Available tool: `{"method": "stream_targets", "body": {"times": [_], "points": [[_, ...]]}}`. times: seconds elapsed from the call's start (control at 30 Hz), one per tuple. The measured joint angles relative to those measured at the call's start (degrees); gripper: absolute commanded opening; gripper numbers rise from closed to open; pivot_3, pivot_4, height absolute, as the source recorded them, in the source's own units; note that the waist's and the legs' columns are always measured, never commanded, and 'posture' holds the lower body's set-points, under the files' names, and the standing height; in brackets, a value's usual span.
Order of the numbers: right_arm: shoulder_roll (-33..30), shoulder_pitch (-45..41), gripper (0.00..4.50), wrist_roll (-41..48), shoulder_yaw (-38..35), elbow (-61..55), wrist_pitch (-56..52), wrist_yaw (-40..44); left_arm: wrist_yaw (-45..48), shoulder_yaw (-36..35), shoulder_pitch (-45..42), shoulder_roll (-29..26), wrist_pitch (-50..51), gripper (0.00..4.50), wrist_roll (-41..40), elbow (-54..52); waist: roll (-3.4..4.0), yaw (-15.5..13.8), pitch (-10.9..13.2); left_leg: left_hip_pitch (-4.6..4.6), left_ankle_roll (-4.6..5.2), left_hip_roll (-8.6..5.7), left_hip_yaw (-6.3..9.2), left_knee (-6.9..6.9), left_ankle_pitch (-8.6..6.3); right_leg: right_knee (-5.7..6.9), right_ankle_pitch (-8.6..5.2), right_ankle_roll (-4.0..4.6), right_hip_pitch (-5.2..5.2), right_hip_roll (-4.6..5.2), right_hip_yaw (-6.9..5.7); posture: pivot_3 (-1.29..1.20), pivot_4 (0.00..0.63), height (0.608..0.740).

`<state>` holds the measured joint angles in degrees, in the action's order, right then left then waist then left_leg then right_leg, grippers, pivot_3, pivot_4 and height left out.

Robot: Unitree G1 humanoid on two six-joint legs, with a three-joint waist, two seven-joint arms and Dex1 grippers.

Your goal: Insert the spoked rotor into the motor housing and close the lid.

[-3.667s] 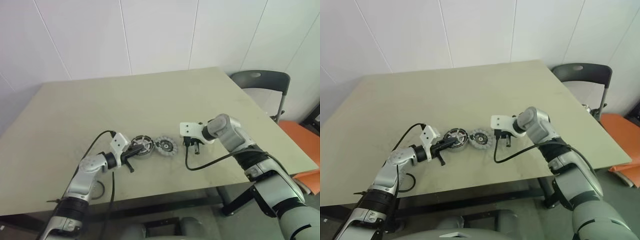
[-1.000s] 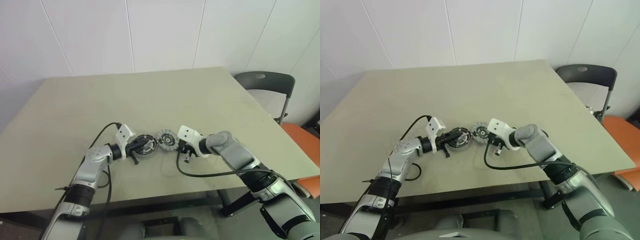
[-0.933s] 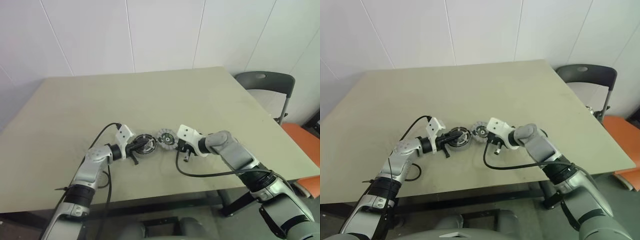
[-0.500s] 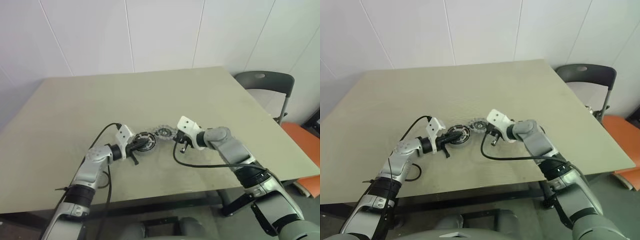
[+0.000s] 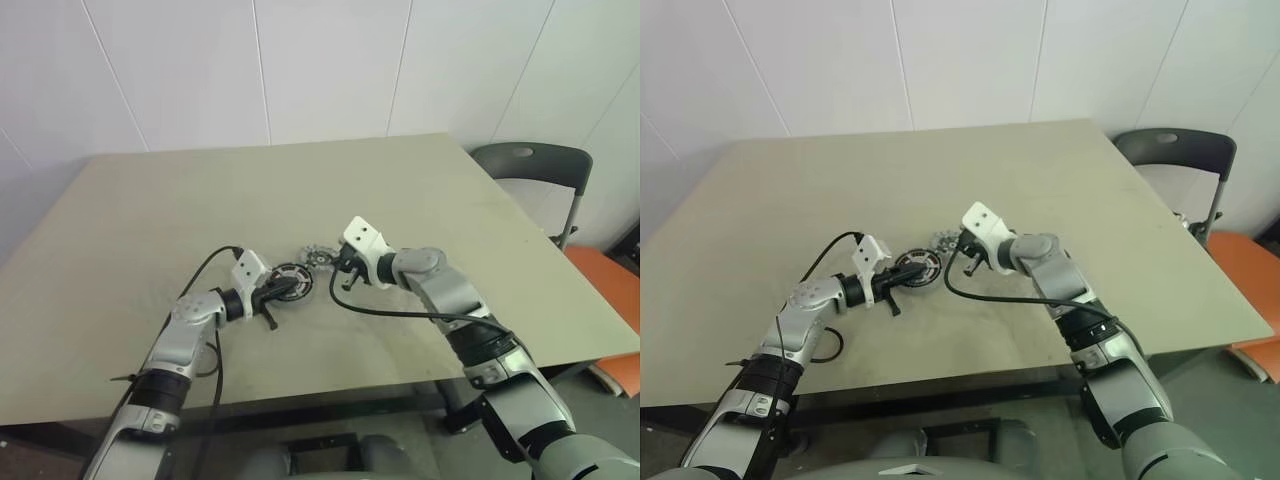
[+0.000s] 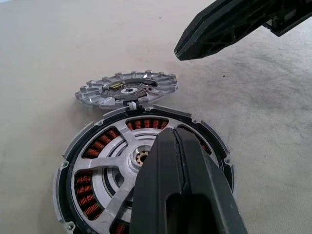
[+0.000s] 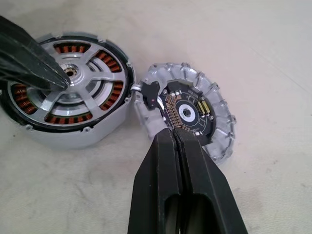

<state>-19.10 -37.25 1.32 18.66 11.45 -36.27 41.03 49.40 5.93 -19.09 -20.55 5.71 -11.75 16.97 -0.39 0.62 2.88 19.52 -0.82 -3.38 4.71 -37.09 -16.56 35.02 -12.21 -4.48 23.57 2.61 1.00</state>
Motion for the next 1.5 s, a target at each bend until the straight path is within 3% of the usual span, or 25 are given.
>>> {"method": "stream_targets", "body": {"times": [0.13,0.23,0.4,0.57,0.83,1.0,1.13,1.5], "points": [[0.42,0.00,0.04,5.64,-2.85,-1.11,-10.46,3.19,-0.07,-0.01,-0.03,0.00,-0.08,0.00,0.01,0.42,0.00,-0.03,0.00,0.01,0.00,0.00,0.00,-0.01,0.00,0.01,0.10,0.16,0.00,0.01,0.02,0.00,0.000,0.740],[0.10,-0.27,0.59,9.53,-5.86,-2.86,-17.65,4.16,-0.19,0.00,-0.03,0.04,-0.13,0.00,0.03,0.43,0.00,-0.05,0.00,0.01,0.00,0.00,0.00,-0.01,0.00,0.01,0.10,0.16,0.00,0.01,0.02,0.00,0.000,0.740],[0.95,-0.73,2.25,14.83,-11.15,-4.35,-26.78,3.10,-0.51,0.06,-0.03,0.49,-0.16,0.00,0.08,0.43,0.01,0.00,0.01,0.01,0.00,0.00,0.00,0.00,0.00,0.01,-0.01,-0.02,0.02,0.01,0.01,0.00,0.000,0.740],[4.86,-2.22,3.88,17.64,-19.42,-0.52,-33.61,-3.57,-0.55,0.10,-0.07,0.60,-0.16,0.00,0.13,0.43,0.02,0.02,0.01,0.01,0.00,0.01,0.00,0.00,0.00,0.02,0.05,0.06,0.02,0.01,0.03,0.00,0.000,0.740],[14.04,-10.44,3.88,21.97,-48.45,13.45,-49.20,-19.35,-0.66,0.14,-0.07,0.78,-0.18,0.00,0.40,0.39,0.07,0.02,0.00,0.16,0.00,0.00,-0.01,0.09,0.00,0.07,0.15,0.19,0.22,0.03,0.07,0.00,0.000,0.740],[19.82,-11.98,3.88,22.17,-59.85,15.32,-53.48,-26.75,-0.79,0.14,-0.07,0.82,-0.30,0.00,0.41,0.09,0.14,0.11,-0.04,0.64,0.00,0.00,-0.04,-0.03,0.01,0.26,0.17,0.20,0.76,0.03,0.12,0.00,0.000,0.740],[22.60,-13.02,3.88,22.16,-64.36,15.27,-53.34,-31.53,-0.78,0.17,-0.04,0.82,-0.30,0.00,0.43,-0.19,0.15,0.17,-0.05,0.79,0.00,0.00,-0.04,-0.05,0.01,0.29,0.18,0.21,0.91,0.03,0.14,0.00,0.000,0.740],[25.45,-12.67,3.88,23.13,-66.34,15.11,-46.65,-37.95,-0.91,0.17,0.35,0.84,-0.10,0.00,0.42,-0.95,0.16,0.35,-0.05,0.82,0.00,-0.01,-0.06,-0.05,0.01,0.28,0.18,0.21,0.94,0.03,0.14,0.00,0.000,0.740]]}}
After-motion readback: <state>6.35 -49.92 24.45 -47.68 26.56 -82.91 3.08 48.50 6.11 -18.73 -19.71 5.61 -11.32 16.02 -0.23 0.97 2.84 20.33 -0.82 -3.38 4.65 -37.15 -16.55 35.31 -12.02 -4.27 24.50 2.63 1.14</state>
